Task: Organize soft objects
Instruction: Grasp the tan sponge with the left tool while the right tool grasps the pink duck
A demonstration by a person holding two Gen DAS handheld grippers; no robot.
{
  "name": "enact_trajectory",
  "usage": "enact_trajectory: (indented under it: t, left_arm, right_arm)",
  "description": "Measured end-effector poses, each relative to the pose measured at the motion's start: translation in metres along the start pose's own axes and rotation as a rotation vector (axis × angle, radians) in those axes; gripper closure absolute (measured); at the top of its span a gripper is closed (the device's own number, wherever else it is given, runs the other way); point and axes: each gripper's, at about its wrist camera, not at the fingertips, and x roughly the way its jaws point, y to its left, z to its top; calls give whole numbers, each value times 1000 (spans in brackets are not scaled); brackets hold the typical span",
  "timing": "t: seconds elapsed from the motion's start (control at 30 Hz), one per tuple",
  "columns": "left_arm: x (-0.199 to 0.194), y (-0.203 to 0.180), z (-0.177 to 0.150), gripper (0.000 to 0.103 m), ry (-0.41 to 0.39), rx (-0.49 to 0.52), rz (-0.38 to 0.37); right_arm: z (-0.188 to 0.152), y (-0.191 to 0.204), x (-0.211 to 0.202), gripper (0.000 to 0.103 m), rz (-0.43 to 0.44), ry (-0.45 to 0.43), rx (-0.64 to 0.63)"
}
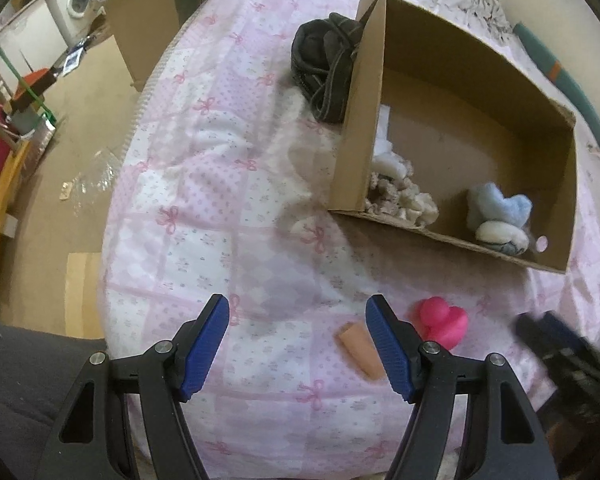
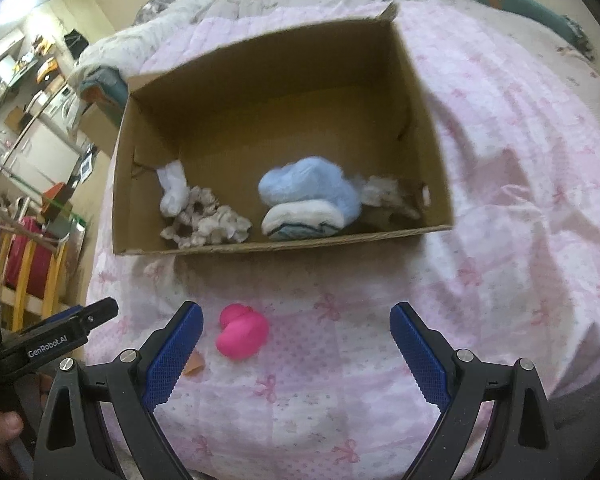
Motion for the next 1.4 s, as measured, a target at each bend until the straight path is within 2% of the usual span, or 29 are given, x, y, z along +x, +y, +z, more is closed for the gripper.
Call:
enact_trajectory:
  t: [0.17, 0.3, 0.37, 0.5, 0.57, 0.63, 0.83, 1.03, 1.23, 1.3, 1.4]
  left_arm:
    - [-2, 1, 1, 35, -10, -10, 7]
    - [-3, 1, 1, 35, -10, -18, 2]
    - [-3, 1, 1, 35, -11, -20, 0]
    - [-3, 0, 1, 35, -9, -19, 1]
    - [-2, 0, 2, 35, -5, -17, 2]
    - [-2, -1, 1, 35, -4, -14, 5]
    - [2, -5, -3, 35, 7, -9, -8]
    - [30, -26, -17, 36, 131, 25, -93]
    - [61, -51, -25, 51, 225, 58, -137]
    - [71, -54, -25, 57, 246, 51, -122]
    - [81, -53, -26, 73, 256, 54, -86]
  right_arm:
    - [-5, 13, 36, 3, 87, 127, -28]
    - [-12, 23, 61, 5, 104, 201, -40]
    - [-12, 29, 68, 16, 97, 212, -58]
    - [-11, 34, 82, 28, 89, 239, -55]
    - [-12, 33, 90, 49, 105, 263, -41]
    - [-12, 32, 95, 57, 104, 282, -30]
    - [-11, 29, 85, 59, 130, 268, -31]
    - [-7, 20, 41, 59, 142, 213, -49]
    - [-10, -12, 10, 59, 174, 160, 19]
    - [-8, -24, 11, 59, 184, 152, 59]
    - [-10, -32, 12, 59, 192, 148, 108]
